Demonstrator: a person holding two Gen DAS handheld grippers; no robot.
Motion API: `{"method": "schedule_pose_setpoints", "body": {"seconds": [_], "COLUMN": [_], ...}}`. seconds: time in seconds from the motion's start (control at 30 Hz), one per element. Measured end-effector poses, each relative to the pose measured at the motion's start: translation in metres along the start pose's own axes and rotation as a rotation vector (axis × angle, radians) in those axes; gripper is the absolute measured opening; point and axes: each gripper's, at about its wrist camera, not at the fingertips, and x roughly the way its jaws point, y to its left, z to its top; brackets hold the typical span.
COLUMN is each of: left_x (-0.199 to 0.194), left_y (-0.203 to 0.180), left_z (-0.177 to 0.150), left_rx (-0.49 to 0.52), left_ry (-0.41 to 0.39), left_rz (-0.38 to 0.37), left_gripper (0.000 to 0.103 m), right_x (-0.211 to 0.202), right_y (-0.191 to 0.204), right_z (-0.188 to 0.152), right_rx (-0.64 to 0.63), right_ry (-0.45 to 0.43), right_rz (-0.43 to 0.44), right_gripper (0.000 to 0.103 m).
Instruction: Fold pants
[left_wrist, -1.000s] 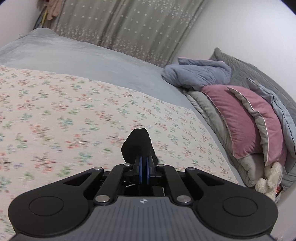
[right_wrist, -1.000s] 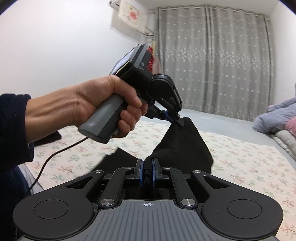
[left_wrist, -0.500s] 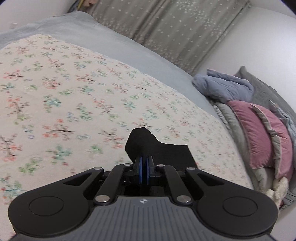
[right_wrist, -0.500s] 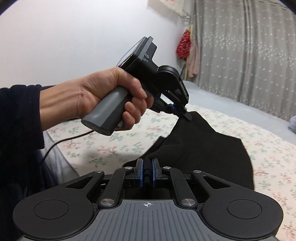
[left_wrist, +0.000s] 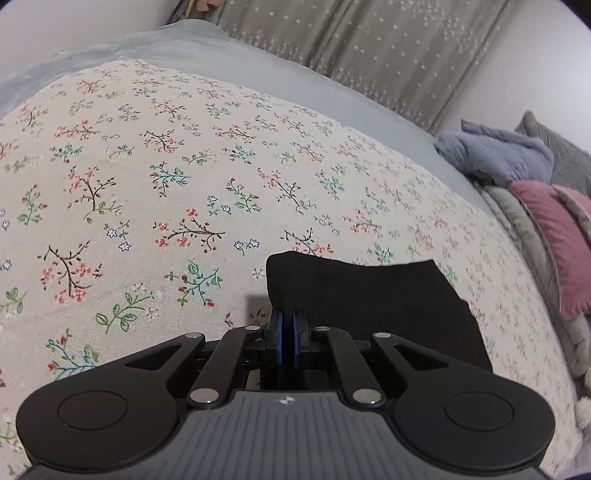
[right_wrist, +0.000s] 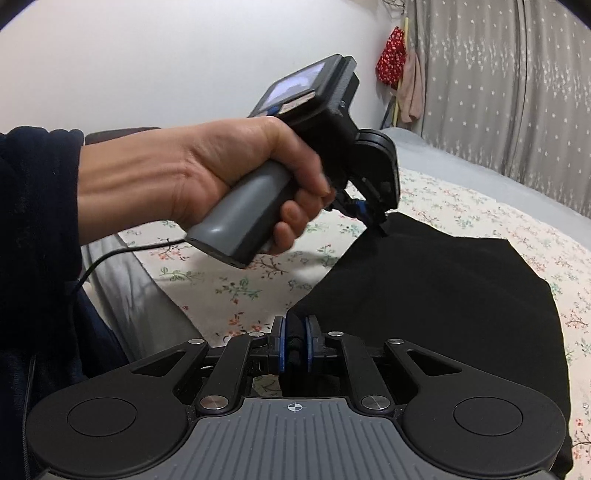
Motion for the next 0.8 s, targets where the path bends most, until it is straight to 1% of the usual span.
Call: {"method": "schedule_pose_setpoints", "body": {"seconds": [0.03,0.1,0.17,0.23,0.3,0.33,0.43,0.53,0.57,0.6,0.63,0.67,0.73,0.77,0.8], "left_x": [0.0,0.0,0.003,0.003,0.005,0.007,0.01,0.009,0.008,0.008,0.006,0.003,-0.006,-0.012,-0.018], "left_y": [0.0,-0.001,-0.007,-0.01,-0.012,-0.013,-0.015,-0.017,-0.018,-0.019,-0.018,-0.018,-0.018,-0.019,-0.02], "left_z": [-0.001,-0.003,-0.003,-0.003,-0.005,-0.006,-0.008,-0.011,-0.012,-0.012,-0.012,-0.011,-0.01,-0.009,-0.009], "left_rx": [0.005,0.024,0.044,0.059,0.06,0.067,0.09,0.113,0.12,0.123,0.123,0.118,0.1,0.095,0.094], "left_ry": [-0.002,-0.009,-0.026,-0.05,-0.064,-0.068,-0.074,-0.086,-0.089,-0.091,-0.094,-0.099,-0.11,-0.113,-0.121], "left_rz": [0.005,0.017,0.027,0.034,0.045,0.051,0.068,0.079,0.086,0.093,0.098,0.103,0.102,0.105,0.114], "left_gripper": [0.017,0.018,0.017,0.017,0.017,0.017,0.017,0.019,0.022,0.024,0.026,0.028,0.033,0.036,0.036], "right_x": [0.001,-0.001,-0.007,-0.017,-0.028,-0.037,-0.051,-0.054,-0.052,-0.05,-0.049,-0.049,-0.05,-0.05,-0.05], "right_y": [-0.001,-0.003,-0.005,-0.008,-0.013,-0.02,-0.044,-0.078,-0.09,-0.1,-0.112,-0.122,-0.137,-0.139,-0.139], "right_z": [0.002,0.001,0.004,0.01,0.016,0.018,0.019,0.007,0.0,-0.007,-0.014,-0.022,-0.035,-0.04,-0.041], "right_rx": [0.013,0.033,0.052,0.063,0.075,0.086,0.124,0.186,0.198,0.217,0.255,0.311,0.413,0.443,0.447], "right_ry": [-0.005,-0.001,-0.008,-0.04,-0.079,-0.1,-0.121,-0.072,-0.042,-0.005,0.032,0.066,0.109,0.12,0.119], "right_rz": [0.012,0.048,0.074,0.076,0.062,0.041,-0.054,-0.191,-0.246,-0.284,-0.301,-0.295,-0.248,-0.23,-0.225], "right_gripper": [0.016,0.026,0.026,0.026,0.026,0.026,0.032,0.033,0.033,0.033,0.033,0.033,0.033,0.033,0.033]}}
